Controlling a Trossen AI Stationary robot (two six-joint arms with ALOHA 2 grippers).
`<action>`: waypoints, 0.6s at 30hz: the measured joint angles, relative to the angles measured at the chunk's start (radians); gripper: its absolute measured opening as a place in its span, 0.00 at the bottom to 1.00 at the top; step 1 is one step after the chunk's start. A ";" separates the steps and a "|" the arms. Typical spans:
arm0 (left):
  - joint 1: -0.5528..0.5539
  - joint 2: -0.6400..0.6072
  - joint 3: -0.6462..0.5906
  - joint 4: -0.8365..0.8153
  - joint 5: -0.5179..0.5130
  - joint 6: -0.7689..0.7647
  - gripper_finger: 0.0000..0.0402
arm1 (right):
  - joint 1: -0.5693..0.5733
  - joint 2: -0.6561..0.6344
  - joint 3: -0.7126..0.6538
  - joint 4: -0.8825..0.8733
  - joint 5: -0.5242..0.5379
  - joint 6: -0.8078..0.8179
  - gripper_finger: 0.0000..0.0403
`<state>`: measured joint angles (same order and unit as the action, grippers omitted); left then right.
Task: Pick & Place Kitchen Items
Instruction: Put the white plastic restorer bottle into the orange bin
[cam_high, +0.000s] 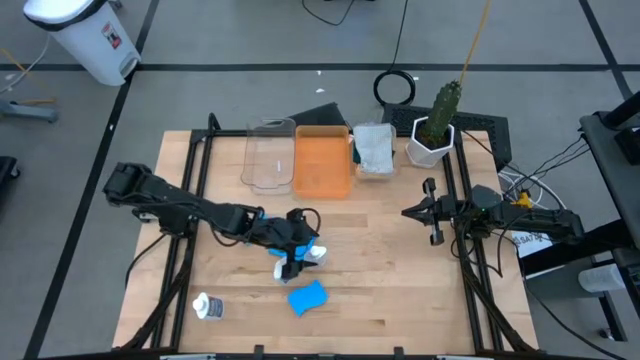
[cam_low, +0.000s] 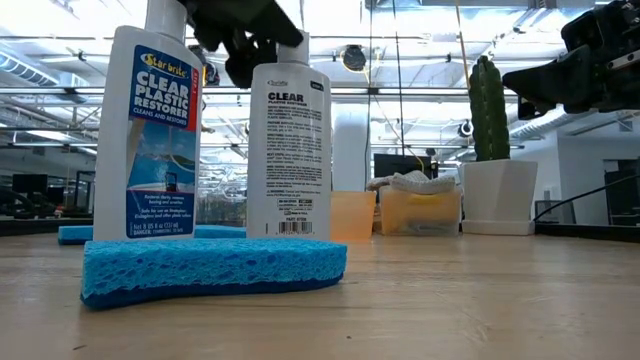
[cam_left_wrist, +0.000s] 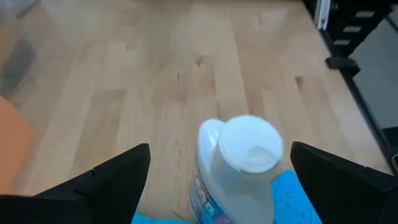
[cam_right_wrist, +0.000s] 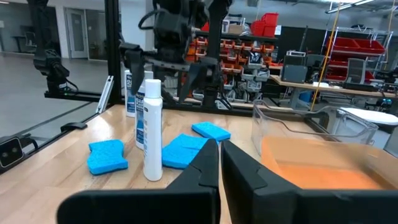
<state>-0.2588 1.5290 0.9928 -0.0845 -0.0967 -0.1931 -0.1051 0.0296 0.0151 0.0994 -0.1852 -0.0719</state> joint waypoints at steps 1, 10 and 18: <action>0.000 0.009 0.000 -0.001 0.000 -0.003 0.98 | 0.000 0.000 0.000 0.000 0.000 0.000 0.00; 0.002 0.024 0.000 -0.027 0.026 -0.021 0.98 | 0.000 0.000 0.000 0.000 0.000 0.000 0.00; 0.002 0.024 0.000 -0.044 0.012 -0.019 0.74 | 0.000 0.000 0.000 0.000 0.000 0.000 0.00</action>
<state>-0.2569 1.5528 0.9928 -0.1288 -0.0847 -0.2123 -0.1050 0.0294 0.0151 0.0995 -0.1852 -0.0719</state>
